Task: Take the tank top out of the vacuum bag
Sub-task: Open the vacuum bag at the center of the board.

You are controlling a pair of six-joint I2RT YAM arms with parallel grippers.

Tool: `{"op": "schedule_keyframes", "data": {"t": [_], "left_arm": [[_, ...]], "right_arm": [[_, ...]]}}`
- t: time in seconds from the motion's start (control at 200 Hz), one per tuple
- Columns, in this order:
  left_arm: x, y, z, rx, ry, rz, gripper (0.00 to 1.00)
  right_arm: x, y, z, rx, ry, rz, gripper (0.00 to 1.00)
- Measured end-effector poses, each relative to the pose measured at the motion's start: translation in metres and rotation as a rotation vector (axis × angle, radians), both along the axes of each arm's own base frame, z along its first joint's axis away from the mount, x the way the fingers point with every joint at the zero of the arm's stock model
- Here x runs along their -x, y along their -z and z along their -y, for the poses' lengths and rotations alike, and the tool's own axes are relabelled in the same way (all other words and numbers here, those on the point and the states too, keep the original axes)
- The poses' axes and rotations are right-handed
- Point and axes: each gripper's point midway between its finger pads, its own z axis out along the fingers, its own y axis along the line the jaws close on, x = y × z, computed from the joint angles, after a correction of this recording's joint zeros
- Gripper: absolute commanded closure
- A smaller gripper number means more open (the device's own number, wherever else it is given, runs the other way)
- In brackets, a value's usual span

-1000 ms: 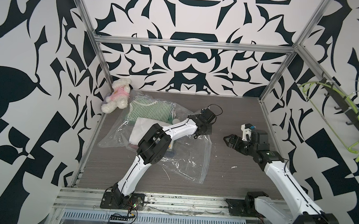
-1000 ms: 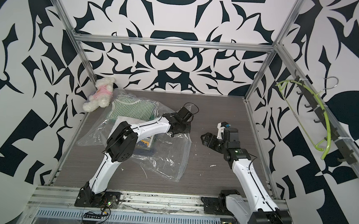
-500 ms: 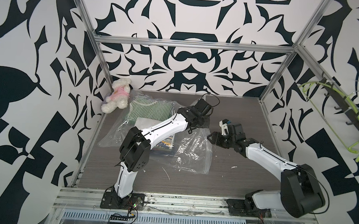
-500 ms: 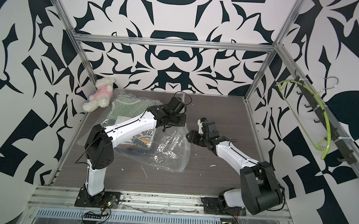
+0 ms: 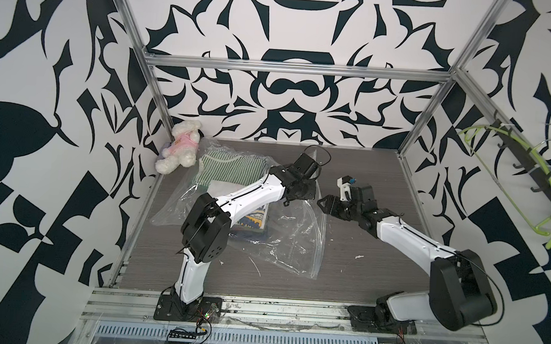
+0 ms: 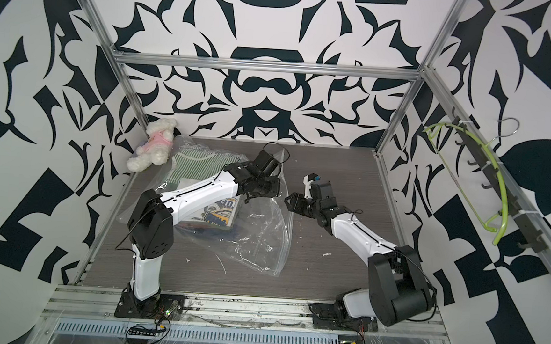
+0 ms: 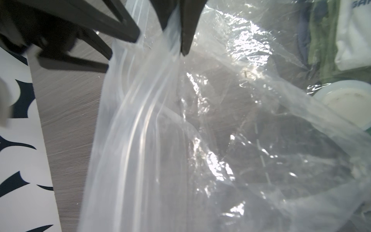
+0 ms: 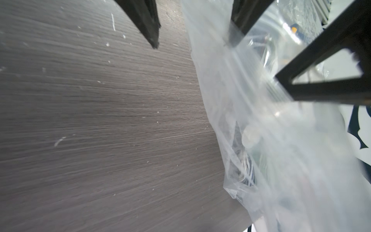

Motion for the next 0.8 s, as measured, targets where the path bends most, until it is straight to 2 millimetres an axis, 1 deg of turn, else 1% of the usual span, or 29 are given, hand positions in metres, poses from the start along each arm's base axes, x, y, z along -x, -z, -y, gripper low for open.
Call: {"op": "schedule_keyframes", "data": {"t": [0.025,0.06,0.085,0.11,0.16,0.23,0.445,0.515,0.585,0.645,0.705,0.745,0.8], "left_arm": [[0.000,-0.002,0.000,0.003,0.002,0.001,1.00],[0.001,-0.005,-0.001,0.006,0.005,0.005,1.00],[0.002,-0.008,-0.002,0.005,0.007,0.008,1.00],[0.003,-0.011,-0.004,0.005,0.009,0.011,1.00],[0.006,-0.014,-0.009,-0.004,0.011,0.014,1.00],[0.010,-0.022,-0.018,-0.025,0.009,0.024,1.00],[0.021,-0.054,-0.057,-0.113,-0.006,0.074,1.00],[0.025,-0.068,-0.067,-0.135,-0.008,0.089,1.00],[0.027,-0.082,-0.072,-0.143,-0.006,0.107,1.00],[0.028,-0.095,-0.074,-0.140,-0.003,0.125,1.00],[0.028,-0.103,-0.075,-0.137,0.003,0.140,1.00],[0.028,-0.104,-0.075,-0.142,0.009,0.145,1.00],[0.028,-0.104,-0.076,-0.148,0.014,0.147,1.00]], "right_arm": [[-0.002,0.003,-0.001,-0.003,0.002,-0.010,0.70],[-0.005,0.008,-0.002,0.001,0.002,-0.018,0.83],[-0.006,0.012,-0.002,0.005,0.002,-0.027,0.90],[-0.007,0.015,-0.002,0.010,0.007,-0.034,0.94],[-0.008,0.021,0.001,0.017,0.025,-0.054,1.00],[-0.009,0.026,0.010,0.035,0.062,-0.076,1.00],[-0.014,0.039,0.053,0.054,0.208,-0.158,1.00],[-0.013,0.042,0.061,0.067,0.232,-0.172,1.00],[-0.013,0.044,0.066,0.077,0.246,-0.178,0.98],[-0.013,0.043,0.067,0.081,0.248,-0.176,0.92],[-0.013,0.041,0.067,0.086,0.244,-0.166,0.78],[-0.012,0.036,0.067,0.084,0.243,-0.156,0.72],[-0.010,0.027,0.065,0.087,0.227,-0.132,0.59]]}}
